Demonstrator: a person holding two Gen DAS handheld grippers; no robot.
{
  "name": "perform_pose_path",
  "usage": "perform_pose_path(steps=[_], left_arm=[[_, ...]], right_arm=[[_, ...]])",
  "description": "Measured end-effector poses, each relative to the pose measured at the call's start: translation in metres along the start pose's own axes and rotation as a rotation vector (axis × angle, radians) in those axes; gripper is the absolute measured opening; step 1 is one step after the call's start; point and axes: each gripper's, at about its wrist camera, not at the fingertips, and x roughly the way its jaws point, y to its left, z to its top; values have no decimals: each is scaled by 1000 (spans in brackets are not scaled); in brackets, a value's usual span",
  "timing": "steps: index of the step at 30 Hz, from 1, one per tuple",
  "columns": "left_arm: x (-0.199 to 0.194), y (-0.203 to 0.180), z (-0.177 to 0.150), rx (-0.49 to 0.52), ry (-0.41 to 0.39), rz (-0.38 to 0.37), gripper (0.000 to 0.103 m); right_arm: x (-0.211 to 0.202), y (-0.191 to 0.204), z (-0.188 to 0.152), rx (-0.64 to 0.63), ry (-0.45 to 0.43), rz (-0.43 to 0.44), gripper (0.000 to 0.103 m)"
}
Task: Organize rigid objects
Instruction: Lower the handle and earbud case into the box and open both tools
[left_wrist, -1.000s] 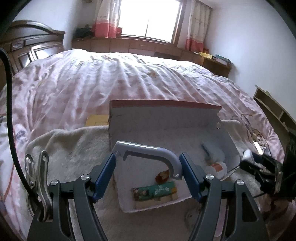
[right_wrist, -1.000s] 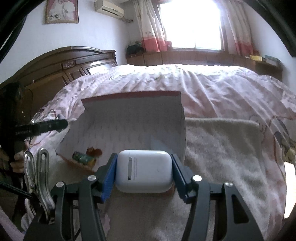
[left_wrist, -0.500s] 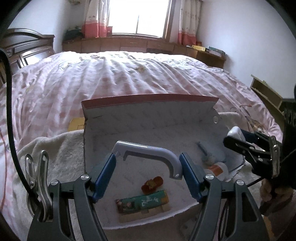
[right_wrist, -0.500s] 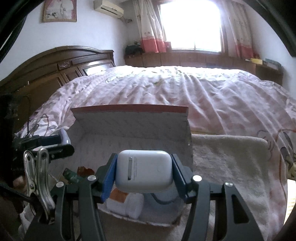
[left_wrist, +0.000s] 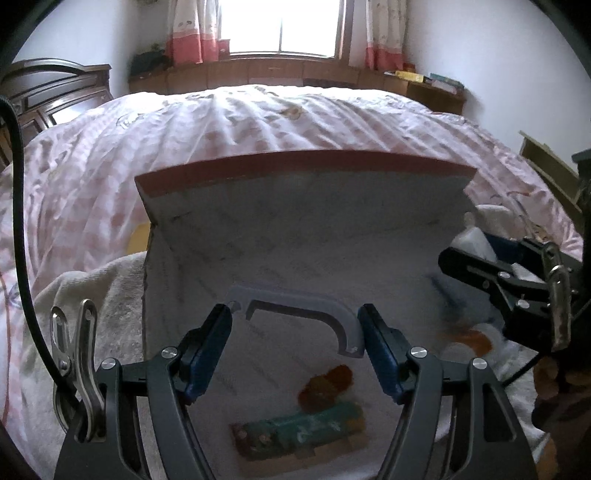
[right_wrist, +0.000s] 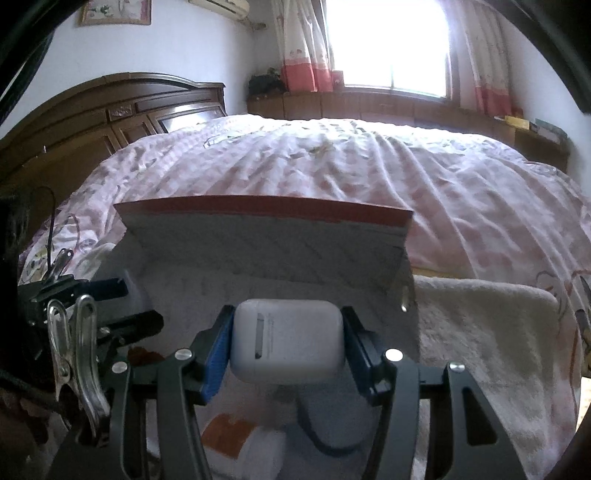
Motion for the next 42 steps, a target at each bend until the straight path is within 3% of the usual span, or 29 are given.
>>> perform_pose_path(steps=[6,13,18,25,29,42], left_arm=[[10,0,-1,30,8,54,72],[12,6,-7,61,29,134,72],[8,21,-15,59,53,175,72],[-1,26,-17,-14,41,132,72],[-3,25,-17,-41,54,119,72],[-32,17,-23,-55,40,116,73]], right_arm=[[24,6,5,-15,28,11,59],[45,26,8,7,95,125,59],[55,50,8,-14,115,155,59],[52,48,7,19,127,101,60],[44,46,7,21,117,69,71],[-2,54,8,25,52,77,75]])
